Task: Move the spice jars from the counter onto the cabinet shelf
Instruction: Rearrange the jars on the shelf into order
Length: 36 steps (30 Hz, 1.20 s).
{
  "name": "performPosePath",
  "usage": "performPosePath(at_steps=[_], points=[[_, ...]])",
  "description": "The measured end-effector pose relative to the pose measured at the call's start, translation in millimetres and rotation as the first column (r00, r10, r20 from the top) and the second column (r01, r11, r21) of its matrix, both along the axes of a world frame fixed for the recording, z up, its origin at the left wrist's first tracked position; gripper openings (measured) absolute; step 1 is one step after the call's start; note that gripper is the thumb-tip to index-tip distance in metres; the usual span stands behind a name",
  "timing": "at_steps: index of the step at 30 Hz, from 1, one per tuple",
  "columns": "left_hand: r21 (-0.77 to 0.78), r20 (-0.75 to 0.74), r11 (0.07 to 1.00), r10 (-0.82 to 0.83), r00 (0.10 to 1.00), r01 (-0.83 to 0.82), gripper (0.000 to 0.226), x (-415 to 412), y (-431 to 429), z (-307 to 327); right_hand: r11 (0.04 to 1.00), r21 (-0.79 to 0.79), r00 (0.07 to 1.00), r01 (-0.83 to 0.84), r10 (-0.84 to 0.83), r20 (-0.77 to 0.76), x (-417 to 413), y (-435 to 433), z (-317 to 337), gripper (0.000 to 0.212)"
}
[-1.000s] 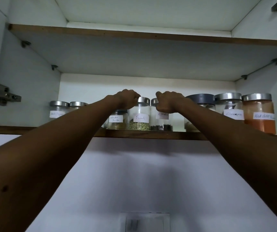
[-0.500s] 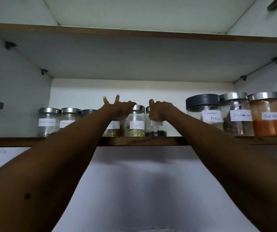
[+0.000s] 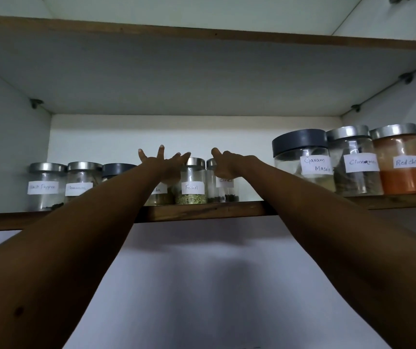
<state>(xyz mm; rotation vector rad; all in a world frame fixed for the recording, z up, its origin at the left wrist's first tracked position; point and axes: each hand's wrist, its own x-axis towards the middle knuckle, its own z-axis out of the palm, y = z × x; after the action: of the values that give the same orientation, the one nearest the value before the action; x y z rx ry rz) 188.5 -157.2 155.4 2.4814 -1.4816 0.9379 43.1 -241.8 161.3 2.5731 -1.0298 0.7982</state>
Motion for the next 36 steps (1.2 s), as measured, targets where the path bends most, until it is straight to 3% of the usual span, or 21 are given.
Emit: performPosePath(at_steps=[7, 15, 19, 22, 25, 28, 31, 33, 36], points=[[0.009, 0.031, 0.997, 0.078, 0.996, -0.078, 0.073, -1, -6, -3, 1.000, 0.002, 0.999, 0.010, -0.010, -0.030, 3, -14, -2, 0.035], [0.044, 0.058, 0.993, 0.110, 0.992, -0.113, 0.076, -2, -4, -6, 0.989, -0.125, 0.989, 0.077, -0.091, -0.116, 5, -28, -9, 0.063], [0.045, 0.151, 0.993, 0.100, 0.983, -0.108, 0.069, 1, -7, -8, 0.987, -0.123, 0.981, 0.099, -0.118, -0.151, 3, -30, -15, 0.071], [-0.009, 0.234, 0.999, 0.035, 0.972, -0.034, 0.073, -4, -3, -6, 0.996, -0.055, 0.990, 0.069, -0.075, -0.120, 6, -31, -15, 0.076], [-0.130, 0.207, 0.985, -0.085, 0.975, 0.114, 0.068, -26, 13, -2, 0.996, -0.056, 0.998, 0.063, -0.065, -0.025, 3, -25, -8, 0.078], [-0.256, 0.076, 0.932, -0.245, 0.967, 0.256, 0.053, -62, 34, -8, 0.986, -0.152, 0.997, 0.070, -0.065, 0.036, 3, -16, -3, 0.073], [-0.351, -0.134, 0.852, -0.457, 0.879, 0.389, 0.042, -95, 47, -32, 0.961, -0.267, 0.994, 0.075, -0.051, 0.097, 0, -3, -5, 0.049], [-0.378, -0.119, 0.833, -0.477, 0.871, 0.404, 0.036, -108, 54, -53, 0.929, -0.361, 0.994, 0.084, -0.054, 0.092, -5, 6, -7, 0.032], [-0.493, 0.019, 0.808, -0.359, 0.933, 0.321, 0.038, -116, 54, -73, 0.903, -0.425, 0.994, 0.061, -0.015, 0.110, -6, 11, -10, 0.024]])
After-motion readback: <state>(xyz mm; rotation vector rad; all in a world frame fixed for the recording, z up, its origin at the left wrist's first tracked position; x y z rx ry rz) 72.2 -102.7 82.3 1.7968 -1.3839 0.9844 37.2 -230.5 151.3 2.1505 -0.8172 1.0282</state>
